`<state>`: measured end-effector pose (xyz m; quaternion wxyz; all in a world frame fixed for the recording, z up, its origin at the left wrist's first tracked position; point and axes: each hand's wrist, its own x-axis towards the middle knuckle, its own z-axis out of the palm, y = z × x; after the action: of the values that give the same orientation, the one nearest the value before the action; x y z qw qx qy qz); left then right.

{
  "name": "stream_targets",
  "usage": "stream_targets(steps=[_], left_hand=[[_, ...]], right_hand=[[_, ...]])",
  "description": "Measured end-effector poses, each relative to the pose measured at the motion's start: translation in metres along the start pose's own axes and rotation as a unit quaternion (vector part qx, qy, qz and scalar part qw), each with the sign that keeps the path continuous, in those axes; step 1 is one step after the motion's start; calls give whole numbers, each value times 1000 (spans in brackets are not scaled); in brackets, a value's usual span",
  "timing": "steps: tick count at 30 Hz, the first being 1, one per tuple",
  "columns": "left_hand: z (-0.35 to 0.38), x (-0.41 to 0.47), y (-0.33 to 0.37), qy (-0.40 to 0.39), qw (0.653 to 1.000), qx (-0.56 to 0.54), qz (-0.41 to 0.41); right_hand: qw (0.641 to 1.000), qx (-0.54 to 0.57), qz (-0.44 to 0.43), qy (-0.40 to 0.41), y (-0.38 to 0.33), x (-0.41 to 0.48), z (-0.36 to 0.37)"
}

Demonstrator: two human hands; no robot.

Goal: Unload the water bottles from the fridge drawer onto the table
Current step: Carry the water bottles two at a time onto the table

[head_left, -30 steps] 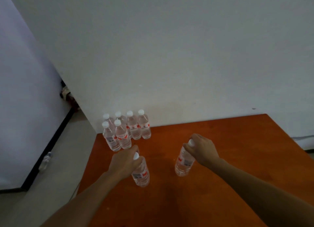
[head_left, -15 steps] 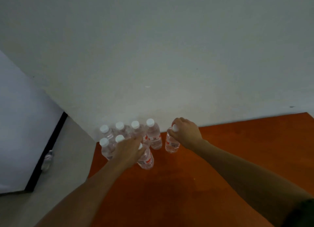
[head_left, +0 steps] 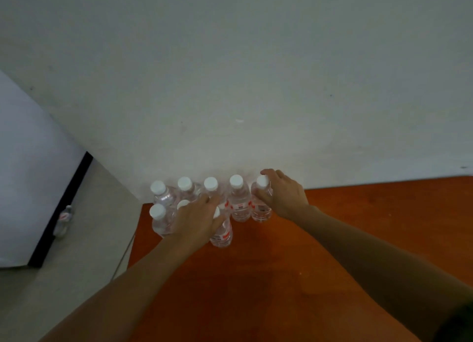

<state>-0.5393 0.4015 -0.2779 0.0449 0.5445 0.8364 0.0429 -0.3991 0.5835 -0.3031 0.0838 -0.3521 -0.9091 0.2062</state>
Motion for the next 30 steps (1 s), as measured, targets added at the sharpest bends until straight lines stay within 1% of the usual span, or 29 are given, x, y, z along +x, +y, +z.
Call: stream_targets(steps=[3, 7, 9, 13, 16, 19, 22, 25, 30], left_hand=[[-11, -10, 3, 29, 1000, -11, 5], [-25, -32, 15, 57, 997, -10, 55], [-27, -48, 26, 47, 994, -3, 96], [-24, -86, 60, 20, 984, -63, 163], [-21, -106, 96, -16, 977, -57, 203], [-22, -121, 144, -40, 963, -34, 263], [-26, -139, 204, -42, 945, -6, 325], [-28, -159, 270, -48, 924, 9, 380], [-17, -208, 397, -73, 883, 37, 461]], right_hand=[[999, 3, 36, -12, 1, -20, -8], [996, -5, 86, 7, -3, -69, -26], [993, -14, 112, 20, -5, -104, -35], [988, -35, 148, 11, -2, -189, -52], [981, -35, 192, 18, 11, -256, -68], [966, -41, 252, 41, 27, -320, -91], [946, -44, 313, 74, 45, -388, -115], [921, -35, 370, 115, 67, -459, -134], [870, -10, 459, 179, 115, -588, -160]])
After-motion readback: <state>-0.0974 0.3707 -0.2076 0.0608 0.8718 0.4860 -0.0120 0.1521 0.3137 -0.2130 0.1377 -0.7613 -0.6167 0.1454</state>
